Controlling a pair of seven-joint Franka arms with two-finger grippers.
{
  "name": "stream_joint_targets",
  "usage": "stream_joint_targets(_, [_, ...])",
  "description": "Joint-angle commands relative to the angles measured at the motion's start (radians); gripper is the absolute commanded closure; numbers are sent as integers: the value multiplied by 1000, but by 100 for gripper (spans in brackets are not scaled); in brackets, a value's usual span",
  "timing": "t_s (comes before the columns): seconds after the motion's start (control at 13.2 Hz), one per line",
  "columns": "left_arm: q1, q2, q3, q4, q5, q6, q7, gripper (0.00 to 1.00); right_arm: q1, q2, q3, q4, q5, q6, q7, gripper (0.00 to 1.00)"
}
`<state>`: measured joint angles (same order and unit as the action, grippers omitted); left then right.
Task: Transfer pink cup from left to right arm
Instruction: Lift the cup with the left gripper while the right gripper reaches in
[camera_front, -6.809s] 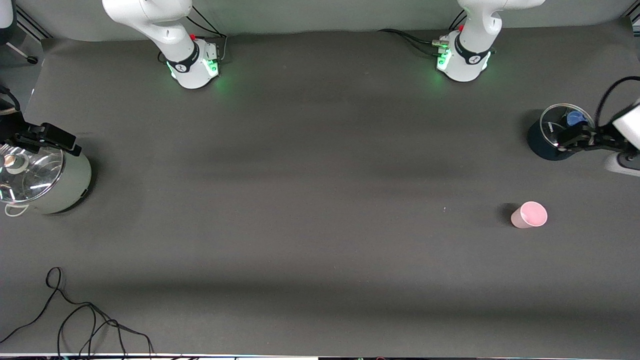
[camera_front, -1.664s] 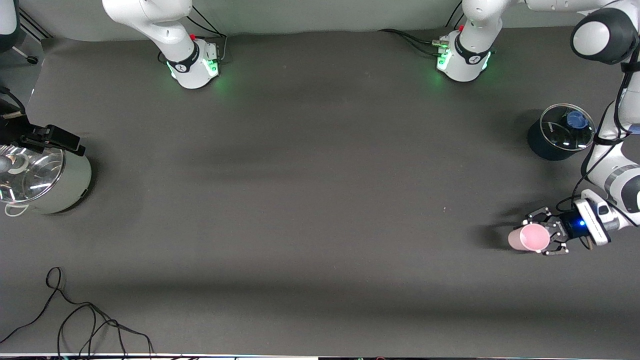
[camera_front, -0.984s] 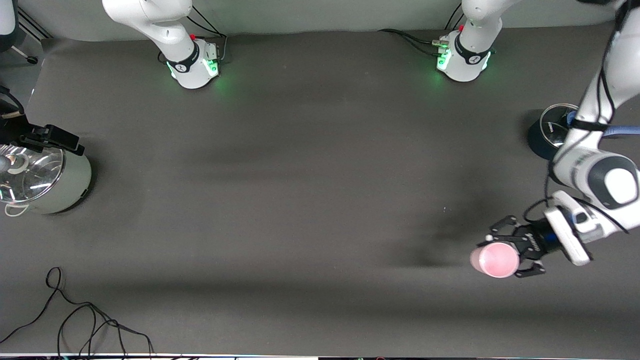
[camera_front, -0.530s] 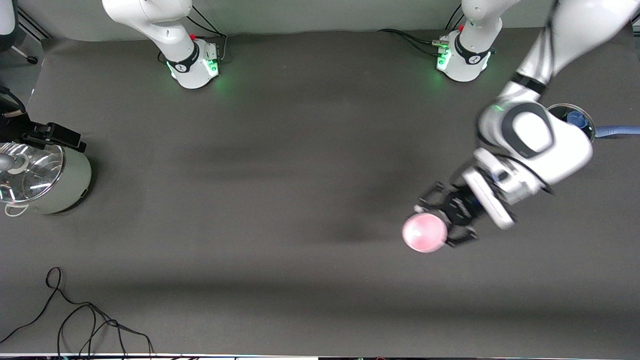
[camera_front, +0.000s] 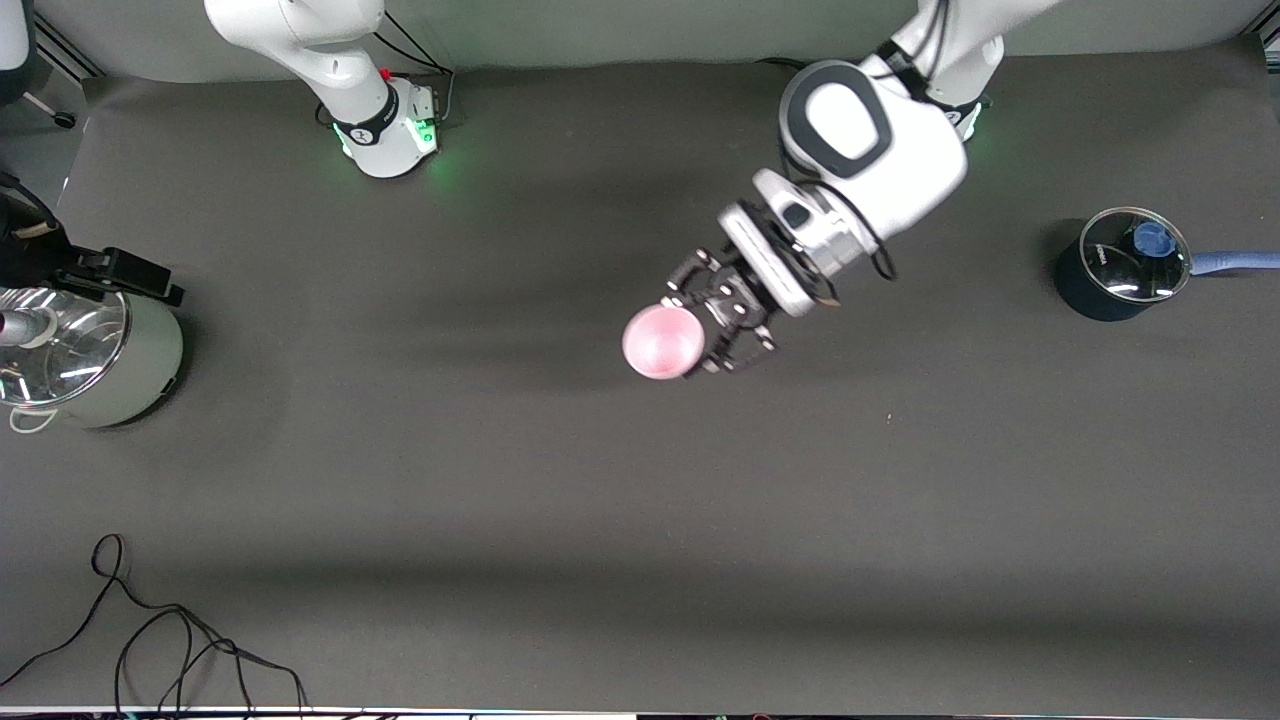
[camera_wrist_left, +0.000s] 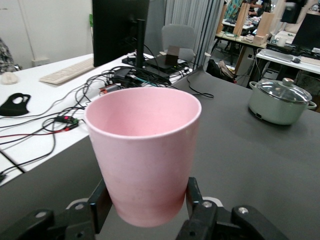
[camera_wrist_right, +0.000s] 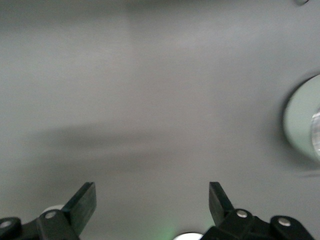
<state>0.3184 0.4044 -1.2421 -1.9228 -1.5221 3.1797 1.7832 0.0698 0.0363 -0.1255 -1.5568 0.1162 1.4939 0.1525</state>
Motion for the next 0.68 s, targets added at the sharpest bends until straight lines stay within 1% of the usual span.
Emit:
stream_joint_targets(0.0, [-83, -26, 3, 34, -53, 64, -13, 63, 11, 17, 3, 32, 110, -11, 229, 0])
stream_joint_targets(0.08, [-88, -24, 1, 41, -55, 74, -15, 63, 18, 20, 16, 38, 117, -4, 307, 0])
stream_joint_targets(0.15, [-93, -24, 1, 42, -56, 75, -15, 63, 45, 24, 41, 41, 120, 5, 438, 0])
stream_joint_targets(0.3, [-91, -26, 1, 44, -55, 75, -21, 63, 105, 56, 49, 82, 129, 23, 672, 0])
stream_joint_targets(0.38, [-91, -26, 1, 45, -55, 75, -25, 63, 155, 75, 49, 99, 131, 26, 788, 0])
stream_joint_targets(0.45, [-91, -26, 1, 47, -56, 75, -25, 63, 185, 89, 49, 103, 147, 57, 922, 0])
stream_joint_targets(0.53, [-91, -26, 1, 47, -56, 75, -28, 63, 202, 91, 47, 97, 193, 109, 1078, 0])
stream_joint_targets(0.61, [-93, -24, 3, 47, -55, 75, -34, 63, 215, 103, 49, 98, 219, 141, 1202, 0])
